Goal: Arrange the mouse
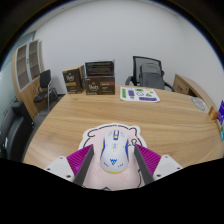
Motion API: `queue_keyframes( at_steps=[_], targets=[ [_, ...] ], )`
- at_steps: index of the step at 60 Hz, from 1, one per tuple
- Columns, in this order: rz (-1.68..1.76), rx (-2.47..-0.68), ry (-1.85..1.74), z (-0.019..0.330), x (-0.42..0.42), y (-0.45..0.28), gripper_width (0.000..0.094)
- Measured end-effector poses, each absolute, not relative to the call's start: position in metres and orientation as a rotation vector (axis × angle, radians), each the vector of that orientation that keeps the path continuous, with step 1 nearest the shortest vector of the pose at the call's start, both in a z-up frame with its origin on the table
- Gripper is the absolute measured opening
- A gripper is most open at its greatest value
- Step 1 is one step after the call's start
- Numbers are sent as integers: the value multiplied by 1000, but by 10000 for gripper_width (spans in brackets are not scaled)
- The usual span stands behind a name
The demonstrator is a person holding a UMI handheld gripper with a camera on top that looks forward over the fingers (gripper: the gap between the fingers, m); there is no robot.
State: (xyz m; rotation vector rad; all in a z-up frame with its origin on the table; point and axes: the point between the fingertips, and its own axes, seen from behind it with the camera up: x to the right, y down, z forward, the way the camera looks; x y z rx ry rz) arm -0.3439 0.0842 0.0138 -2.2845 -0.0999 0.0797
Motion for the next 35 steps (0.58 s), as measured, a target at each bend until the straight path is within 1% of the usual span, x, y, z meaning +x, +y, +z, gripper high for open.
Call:
queue_keyframes(
  at_steps=[7, 16, 25, 35],
  targets=[
    [187, -2212, -61, 45, -350, 41, 836],
    [297, -2153, -24, 87, -332, -53, 836],
    [330, -2124, 39, 124, -279, -161, 837],
    [342, -2068, 185, 171, -202, -249, 835]
  ],
)
